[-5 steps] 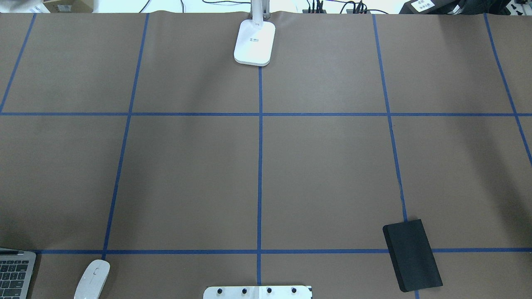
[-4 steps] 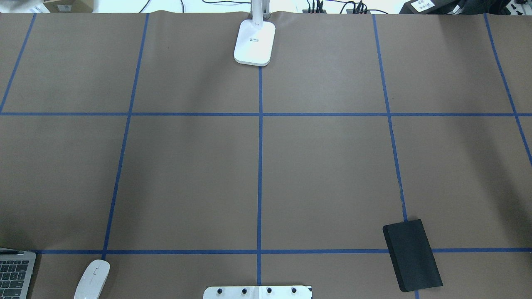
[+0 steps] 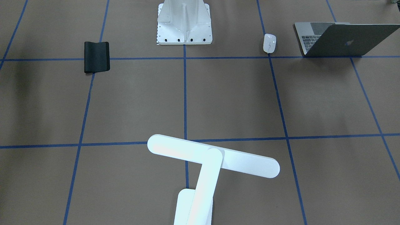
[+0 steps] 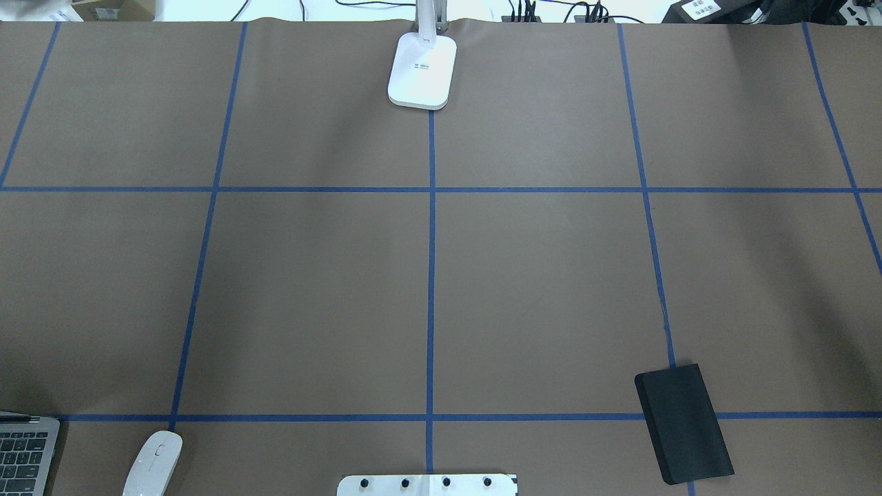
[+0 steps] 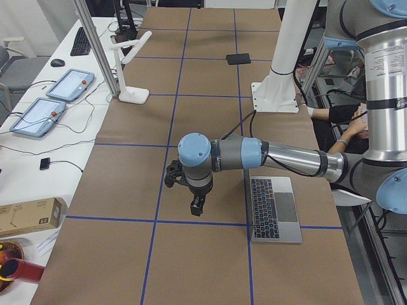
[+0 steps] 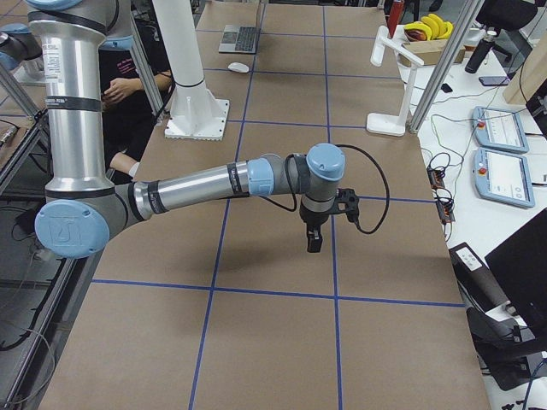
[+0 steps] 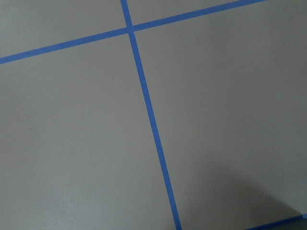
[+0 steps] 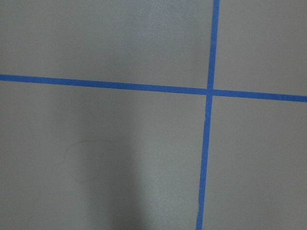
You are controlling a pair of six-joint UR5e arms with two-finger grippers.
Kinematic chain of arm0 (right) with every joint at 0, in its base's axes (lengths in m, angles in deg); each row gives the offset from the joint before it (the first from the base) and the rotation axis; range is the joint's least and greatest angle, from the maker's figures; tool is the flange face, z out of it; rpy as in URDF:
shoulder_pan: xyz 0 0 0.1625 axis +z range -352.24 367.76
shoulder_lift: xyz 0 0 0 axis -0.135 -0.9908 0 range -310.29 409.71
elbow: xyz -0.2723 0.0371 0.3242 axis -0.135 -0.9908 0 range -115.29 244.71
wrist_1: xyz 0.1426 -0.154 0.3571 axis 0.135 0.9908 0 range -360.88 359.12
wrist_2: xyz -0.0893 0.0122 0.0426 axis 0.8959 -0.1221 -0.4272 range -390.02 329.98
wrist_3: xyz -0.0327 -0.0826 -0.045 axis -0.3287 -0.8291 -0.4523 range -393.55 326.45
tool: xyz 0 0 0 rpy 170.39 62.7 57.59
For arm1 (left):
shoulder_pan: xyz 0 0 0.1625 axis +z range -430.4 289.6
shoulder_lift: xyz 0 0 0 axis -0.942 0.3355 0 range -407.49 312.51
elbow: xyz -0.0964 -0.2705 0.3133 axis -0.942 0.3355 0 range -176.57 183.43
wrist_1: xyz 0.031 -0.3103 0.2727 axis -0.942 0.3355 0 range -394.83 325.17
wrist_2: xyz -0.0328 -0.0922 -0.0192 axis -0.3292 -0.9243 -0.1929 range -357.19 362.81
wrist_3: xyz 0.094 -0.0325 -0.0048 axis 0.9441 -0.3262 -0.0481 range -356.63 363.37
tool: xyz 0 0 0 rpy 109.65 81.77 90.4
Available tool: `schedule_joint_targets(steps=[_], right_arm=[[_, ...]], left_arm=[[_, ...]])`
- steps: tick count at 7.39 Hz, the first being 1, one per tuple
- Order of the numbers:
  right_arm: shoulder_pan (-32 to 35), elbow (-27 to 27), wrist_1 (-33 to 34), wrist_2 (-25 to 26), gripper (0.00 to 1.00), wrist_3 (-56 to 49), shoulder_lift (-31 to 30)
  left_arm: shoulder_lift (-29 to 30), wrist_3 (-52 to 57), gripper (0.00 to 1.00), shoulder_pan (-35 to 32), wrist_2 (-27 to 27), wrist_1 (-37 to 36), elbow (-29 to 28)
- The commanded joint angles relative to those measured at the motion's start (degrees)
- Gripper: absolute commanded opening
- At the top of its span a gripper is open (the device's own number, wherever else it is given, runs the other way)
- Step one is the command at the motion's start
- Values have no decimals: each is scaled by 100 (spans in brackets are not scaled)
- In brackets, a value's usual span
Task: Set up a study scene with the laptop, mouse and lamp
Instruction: 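Move the left gripper to the closed grey laptop while the right arm enters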
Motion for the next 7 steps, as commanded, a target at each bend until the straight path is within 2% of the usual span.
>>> schedule_joint_targets(steps=[1, 2, 4, 5, 7], right_arm=[[-751, 584, 2, 13, 100, 75, 102], [-1007, 830, 2, 12, 100, 76, 128], [-1193, 885, 2, 30, 100, 67, 207], [-1264, 885, 2, 21, 100, 67, 251], [-1352, 876, 2, 21, 100, 76, 251]], left_arm=[[-182, 23, 100, -3, -274, -19, 247], [-392, 154, 99, 5, -256, 34, 387], [-806, 1974, 99, -3, -186, 26, 529], [-903, 2540, 100, -3, -186, 25, 529], [-1288, 2809, 100, -3, -203, -36, 896]])
